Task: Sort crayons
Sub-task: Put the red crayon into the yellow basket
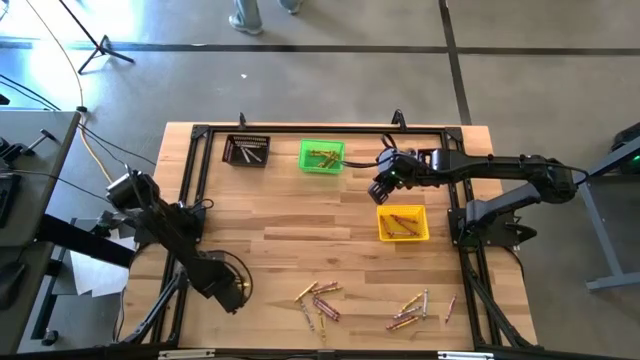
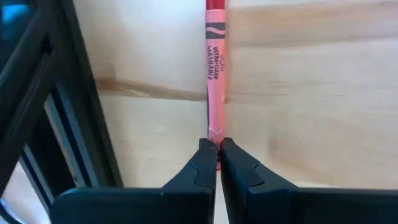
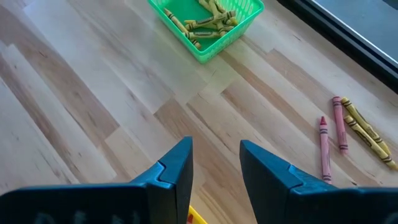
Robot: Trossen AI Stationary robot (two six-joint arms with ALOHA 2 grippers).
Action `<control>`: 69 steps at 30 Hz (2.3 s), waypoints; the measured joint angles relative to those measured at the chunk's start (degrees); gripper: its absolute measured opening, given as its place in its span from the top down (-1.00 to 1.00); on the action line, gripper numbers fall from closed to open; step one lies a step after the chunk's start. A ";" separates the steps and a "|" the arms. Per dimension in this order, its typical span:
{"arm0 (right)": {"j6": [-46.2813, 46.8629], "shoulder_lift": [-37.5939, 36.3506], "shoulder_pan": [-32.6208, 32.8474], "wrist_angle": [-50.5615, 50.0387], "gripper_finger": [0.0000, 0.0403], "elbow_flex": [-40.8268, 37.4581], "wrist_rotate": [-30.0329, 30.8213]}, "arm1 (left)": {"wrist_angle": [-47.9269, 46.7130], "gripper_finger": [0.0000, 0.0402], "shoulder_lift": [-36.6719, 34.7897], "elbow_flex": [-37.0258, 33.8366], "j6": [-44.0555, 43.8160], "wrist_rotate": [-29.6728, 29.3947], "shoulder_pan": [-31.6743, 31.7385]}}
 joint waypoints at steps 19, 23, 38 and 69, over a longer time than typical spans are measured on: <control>0.90 0.00 0.00 1.22 0.42 0.00 -0.05 | 5.46 1.00 -22.26 0.44 26.11 -49.94 11.48; 3.78 0.00 0.25 1.00 0.42 0.00 -1.73 | 15.82 1.00 -23.40 0.44 45.11 -50.90 17.45; 2.10 0.00 8.22 32.30 0.42 0.00 -5.78 | 44.33 1.00 -22.79 0.52 86.03 -49.76 36.12; 6.70 7.65 7.83 52.30 0.22 0.00 -0.98 | 62.87 1.00 -17.15 0.48 88.96 -45.33 41.00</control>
